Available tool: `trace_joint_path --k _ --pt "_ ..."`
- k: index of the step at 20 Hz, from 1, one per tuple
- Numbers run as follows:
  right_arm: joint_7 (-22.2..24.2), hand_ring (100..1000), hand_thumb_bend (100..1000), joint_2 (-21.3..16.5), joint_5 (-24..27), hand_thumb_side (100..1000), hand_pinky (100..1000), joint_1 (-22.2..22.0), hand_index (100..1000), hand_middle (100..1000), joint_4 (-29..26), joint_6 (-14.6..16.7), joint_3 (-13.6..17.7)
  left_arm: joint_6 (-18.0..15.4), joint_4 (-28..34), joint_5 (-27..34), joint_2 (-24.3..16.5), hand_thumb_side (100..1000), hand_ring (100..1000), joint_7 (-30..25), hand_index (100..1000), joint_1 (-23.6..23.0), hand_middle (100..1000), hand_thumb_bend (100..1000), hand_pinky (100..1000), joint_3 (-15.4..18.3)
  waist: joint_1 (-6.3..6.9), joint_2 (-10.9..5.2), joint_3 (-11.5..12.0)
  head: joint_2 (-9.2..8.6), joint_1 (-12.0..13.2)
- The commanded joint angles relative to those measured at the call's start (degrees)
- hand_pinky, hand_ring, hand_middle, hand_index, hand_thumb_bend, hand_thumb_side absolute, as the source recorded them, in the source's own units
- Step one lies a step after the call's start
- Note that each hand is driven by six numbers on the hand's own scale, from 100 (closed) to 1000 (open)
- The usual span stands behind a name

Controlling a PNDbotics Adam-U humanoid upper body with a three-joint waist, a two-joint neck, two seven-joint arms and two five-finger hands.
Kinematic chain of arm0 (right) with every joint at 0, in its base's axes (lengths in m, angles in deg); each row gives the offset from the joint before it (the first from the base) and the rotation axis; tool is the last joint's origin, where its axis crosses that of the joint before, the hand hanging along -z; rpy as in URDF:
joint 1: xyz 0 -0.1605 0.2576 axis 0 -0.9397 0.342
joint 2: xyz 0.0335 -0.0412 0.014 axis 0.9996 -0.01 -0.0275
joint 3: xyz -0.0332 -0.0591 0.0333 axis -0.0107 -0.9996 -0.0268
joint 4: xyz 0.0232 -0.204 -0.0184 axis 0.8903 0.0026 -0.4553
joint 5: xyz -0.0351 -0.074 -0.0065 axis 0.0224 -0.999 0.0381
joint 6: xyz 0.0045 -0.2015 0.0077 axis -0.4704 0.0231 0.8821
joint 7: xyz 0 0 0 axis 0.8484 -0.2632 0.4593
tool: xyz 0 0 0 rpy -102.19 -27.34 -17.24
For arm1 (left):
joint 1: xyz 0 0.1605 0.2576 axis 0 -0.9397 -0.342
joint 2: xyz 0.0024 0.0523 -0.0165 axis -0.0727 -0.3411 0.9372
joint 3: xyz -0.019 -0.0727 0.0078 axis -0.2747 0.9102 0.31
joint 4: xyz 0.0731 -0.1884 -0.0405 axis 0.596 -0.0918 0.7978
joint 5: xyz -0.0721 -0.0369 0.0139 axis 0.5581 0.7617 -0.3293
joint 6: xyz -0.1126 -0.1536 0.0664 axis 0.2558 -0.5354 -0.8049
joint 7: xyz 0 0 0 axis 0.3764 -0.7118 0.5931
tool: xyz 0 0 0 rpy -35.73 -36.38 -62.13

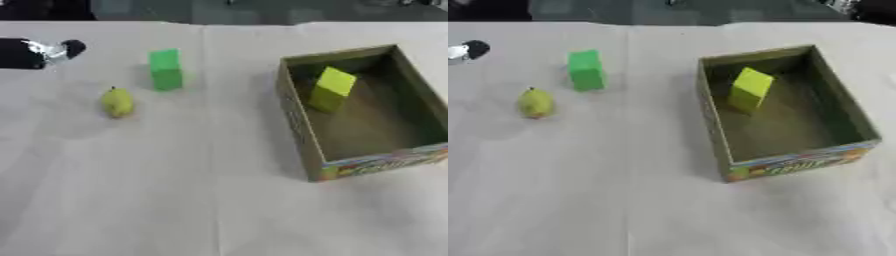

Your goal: Pick up the objects with one hand, pass them to the other hand, and then place them into the box on the other side of the table.

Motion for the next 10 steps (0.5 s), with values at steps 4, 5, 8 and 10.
trace_joint_path --k 4,5,8,10 --pt "0.0 714 447 -0.9 0.3 417 879 1.4 859 748 -0.7 -0.5 0.6 -2.9 -4.0 -0.7 -2.8 554 812 -10.3 825 5.6 721 634 854 -3.3 1.02 -0.83 0.0 0.22 -0.3" --pt "0.0 713 447 -0.8 0.4 418 879 1.4 858 747 -0.6 -0.5 0.6 -3.5 -4.7 -1.1 -2.5 553 815 -11.5 827 6.6 725 638 856 -3.9 1.03 -0.87 0.0 0.2 -0.3" --pt "-0.1 712 447 -0.7 0.4 418 879 1.4 857 746 -0.5 -0.7 0.6 -5.3 -6.8 -2.4 -1.2 556 820 -14.5 833 9.6 735 646 861 -5.2 1.07 -0.99 -0.1 0.25 -0.5" --pt "-0.2 710 447 -0.7 0.4 418 879 1.4 857 745 -0.5 -0.7 0.7 -6.2 -8.1 -3.1 -0.2 557 821 -15.9 835 11.5 736 646 862 -5.8 1.14 -1.03 0.0 0.25 -0.7"
